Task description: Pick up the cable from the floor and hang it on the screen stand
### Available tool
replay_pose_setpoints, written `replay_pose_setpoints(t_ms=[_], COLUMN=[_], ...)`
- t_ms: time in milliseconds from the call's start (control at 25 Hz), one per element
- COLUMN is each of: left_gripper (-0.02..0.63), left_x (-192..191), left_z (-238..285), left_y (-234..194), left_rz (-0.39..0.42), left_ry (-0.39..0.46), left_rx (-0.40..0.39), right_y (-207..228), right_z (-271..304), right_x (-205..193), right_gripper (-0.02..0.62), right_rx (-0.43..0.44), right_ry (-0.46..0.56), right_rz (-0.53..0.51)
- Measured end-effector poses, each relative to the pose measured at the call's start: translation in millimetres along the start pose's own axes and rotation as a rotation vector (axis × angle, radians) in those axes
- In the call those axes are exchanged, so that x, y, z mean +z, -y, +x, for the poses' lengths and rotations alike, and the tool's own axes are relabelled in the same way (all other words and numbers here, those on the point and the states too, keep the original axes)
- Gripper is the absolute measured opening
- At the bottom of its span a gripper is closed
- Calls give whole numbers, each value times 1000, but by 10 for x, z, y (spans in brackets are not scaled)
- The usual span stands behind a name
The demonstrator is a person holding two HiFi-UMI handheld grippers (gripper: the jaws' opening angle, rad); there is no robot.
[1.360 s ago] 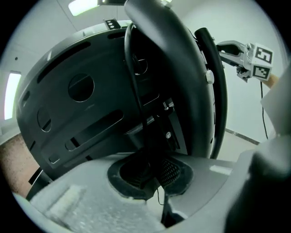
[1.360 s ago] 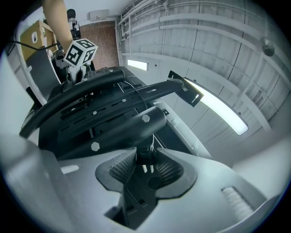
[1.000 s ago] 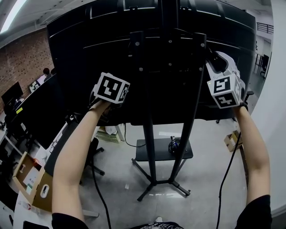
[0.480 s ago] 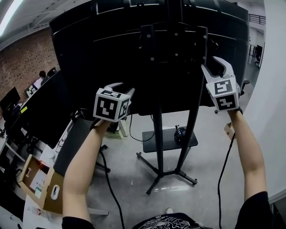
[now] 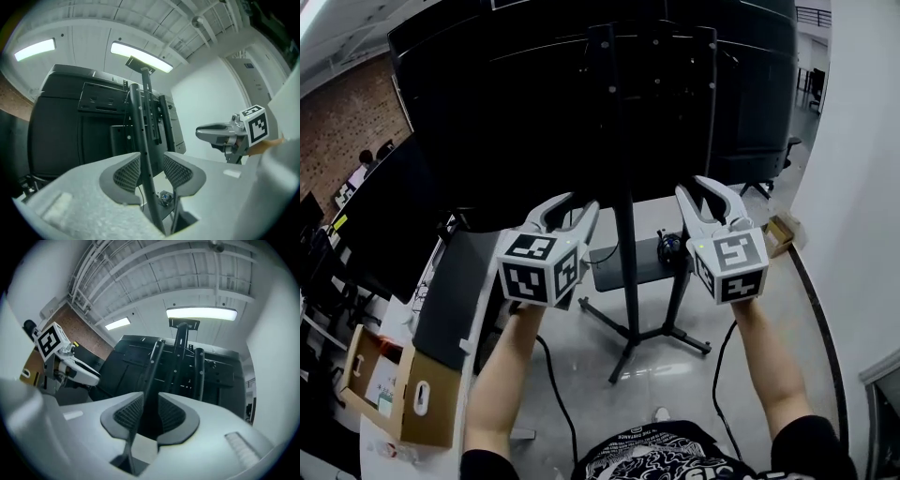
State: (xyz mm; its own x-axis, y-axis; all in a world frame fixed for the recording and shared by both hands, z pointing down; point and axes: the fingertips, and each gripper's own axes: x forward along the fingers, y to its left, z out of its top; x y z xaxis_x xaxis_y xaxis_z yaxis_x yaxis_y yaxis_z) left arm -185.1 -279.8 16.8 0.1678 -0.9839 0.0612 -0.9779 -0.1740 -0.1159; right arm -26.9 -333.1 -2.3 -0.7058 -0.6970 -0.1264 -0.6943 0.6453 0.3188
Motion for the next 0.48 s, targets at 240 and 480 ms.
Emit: replay_pose_setpoints(t_ms=[240,480], left_gripper=[2,2], left_x=[-363,-737], left_z=[-243,-534], left_y=[447,829], left_rz=[-18,-123], left_ry=[16,20], left_rx=[25,18], right_y=[-570,-924], right_z=[-386,-748], right_x=[-240,-529], right_gripper=[46,9], right_rx=[9,19], right_ry=[-21,-95], right_rz=[142,219])
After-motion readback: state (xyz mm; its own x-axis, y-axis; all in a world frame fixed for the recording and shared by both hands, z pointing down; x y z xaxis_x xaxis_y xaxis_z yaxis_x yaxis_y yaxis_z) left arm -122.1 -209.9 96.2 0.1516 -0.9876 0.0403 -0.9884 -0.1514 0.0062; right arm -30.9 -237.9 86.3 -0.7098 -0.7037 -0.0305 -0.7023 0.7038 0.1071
